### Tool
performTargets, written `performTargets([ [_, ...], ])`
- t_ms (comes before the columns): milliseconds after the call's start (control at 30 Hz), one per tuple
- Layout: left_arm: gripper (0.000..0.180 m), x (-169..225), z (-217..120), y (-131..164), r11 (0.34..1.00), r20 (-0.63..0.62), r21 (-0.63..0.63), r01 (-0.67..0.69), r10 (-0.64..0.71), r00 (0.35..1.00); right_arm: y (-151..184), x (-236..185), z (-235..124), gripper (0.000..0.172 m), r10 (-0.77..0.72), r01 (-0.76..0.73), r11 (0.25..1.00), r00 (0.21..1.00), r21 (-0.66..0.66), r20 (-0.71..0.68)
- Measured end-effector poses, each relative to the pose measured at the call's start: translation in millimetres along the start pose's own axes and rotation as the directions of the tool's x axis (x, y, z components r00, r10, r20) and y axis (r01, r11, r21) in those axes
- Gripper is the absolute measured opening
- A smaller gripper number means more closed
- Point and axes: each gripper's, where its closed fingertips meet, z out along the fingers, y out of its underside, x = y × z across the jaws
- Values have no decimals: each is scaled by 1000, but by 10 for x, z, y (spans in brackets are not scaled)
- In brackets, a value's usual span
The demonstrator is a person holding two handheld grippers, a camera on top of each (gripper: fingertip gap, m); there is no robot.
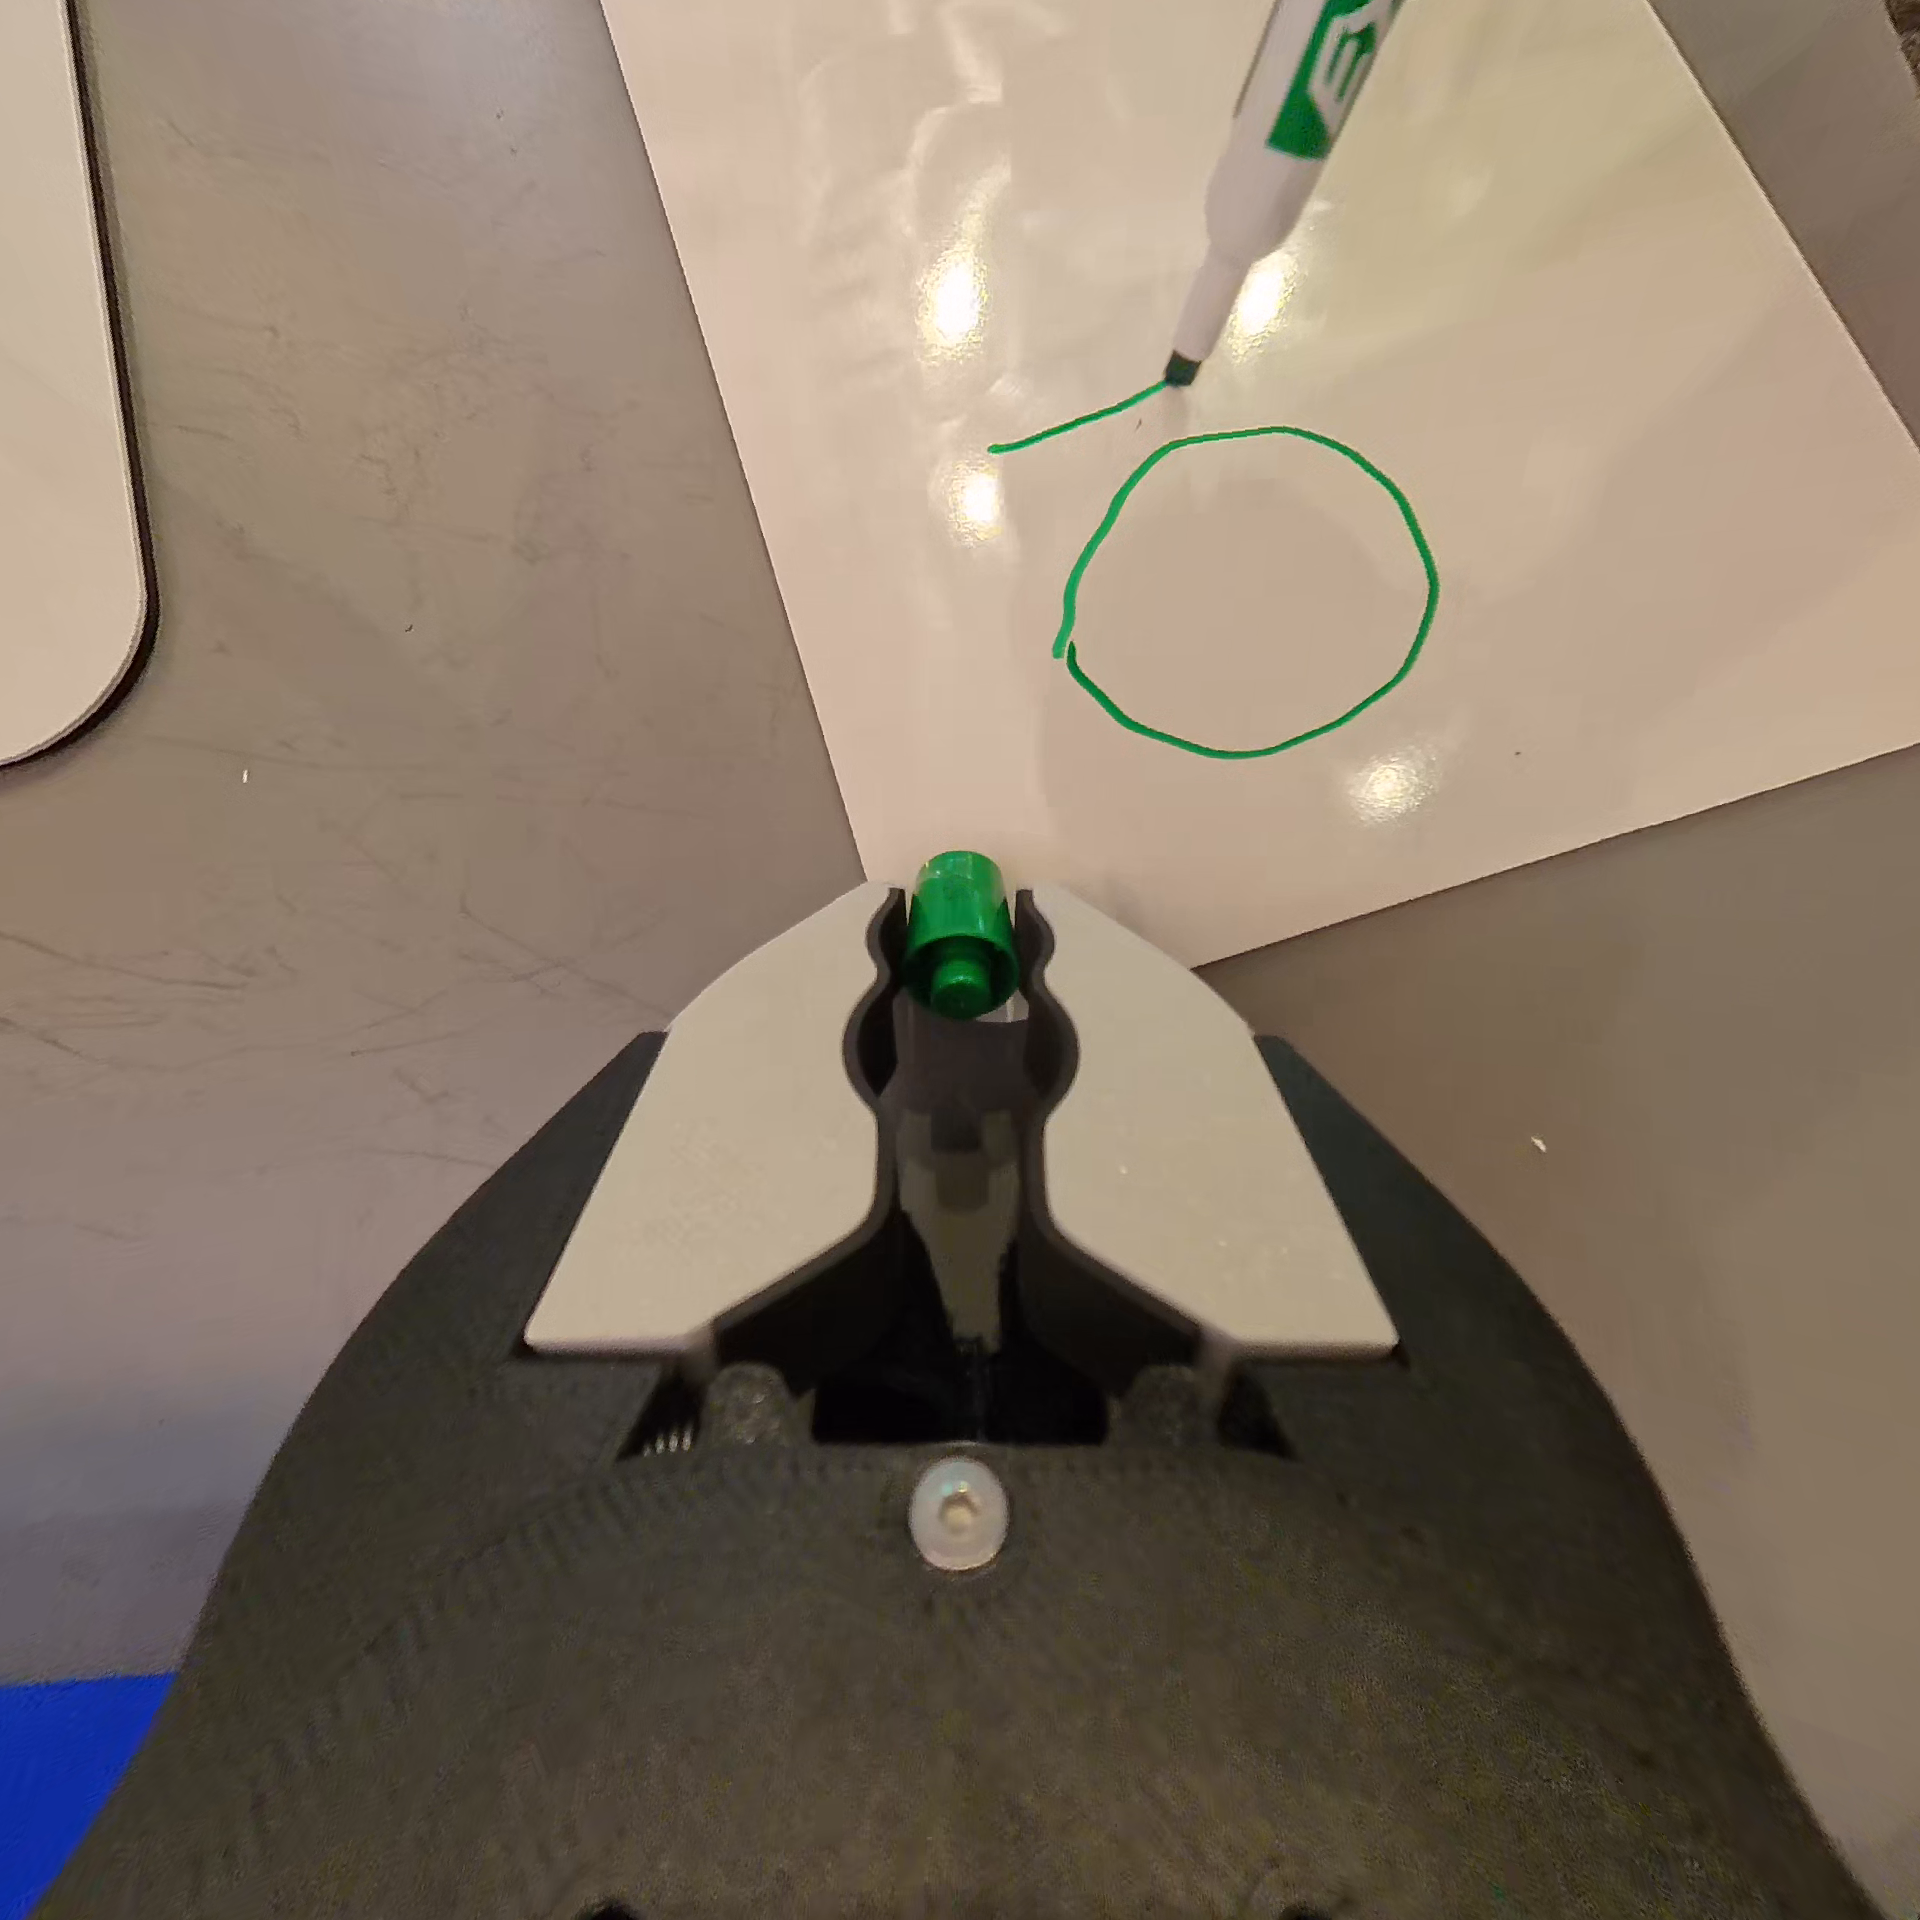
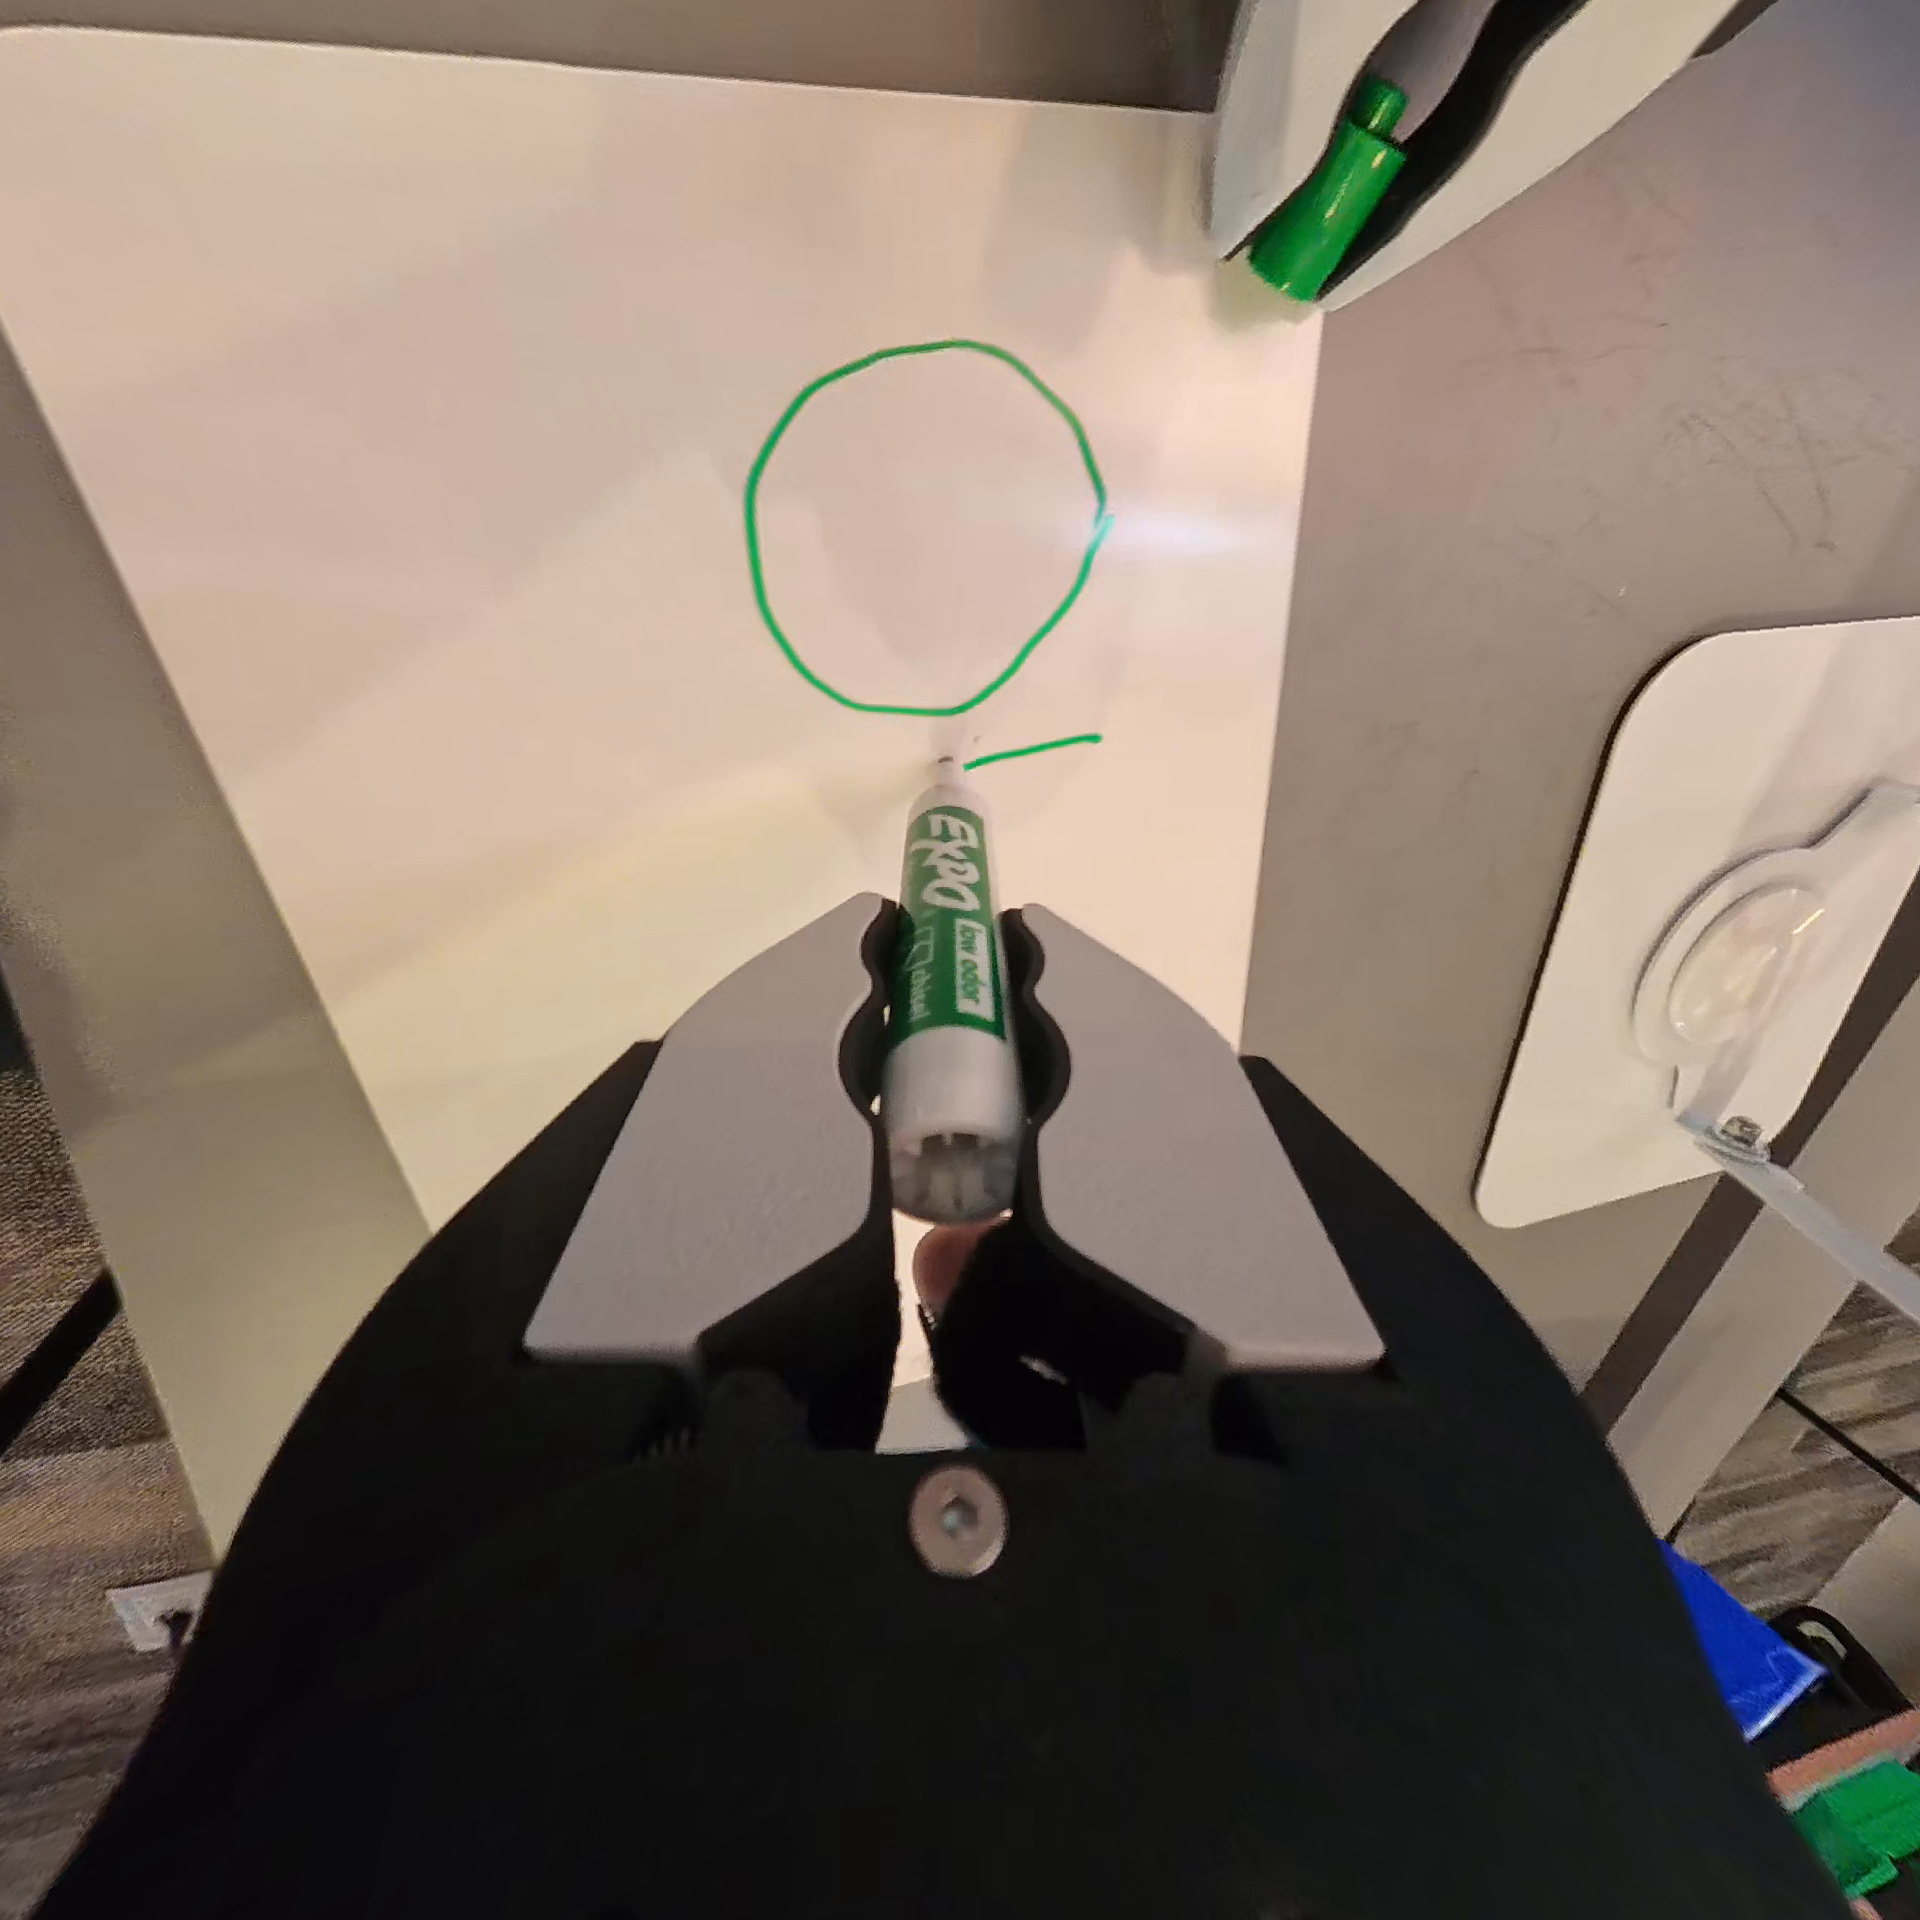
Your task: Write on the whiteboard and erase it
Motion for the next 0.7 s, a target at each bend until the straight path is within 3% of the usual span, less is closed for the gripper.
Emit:
performTargets([
  [233, 20, 1, 1, 0, 1000, 1, 0, -1, 1, 1000, 50, -269, -85, 20, 9, -9, 1000, 1000, -8, 14],
  [700, 20, 4, -1, 0, 1000, 0, 0, -1, 1, 1000, 293, -288, -125, 20, 61, -61, 998, 998, -31, 4],
])
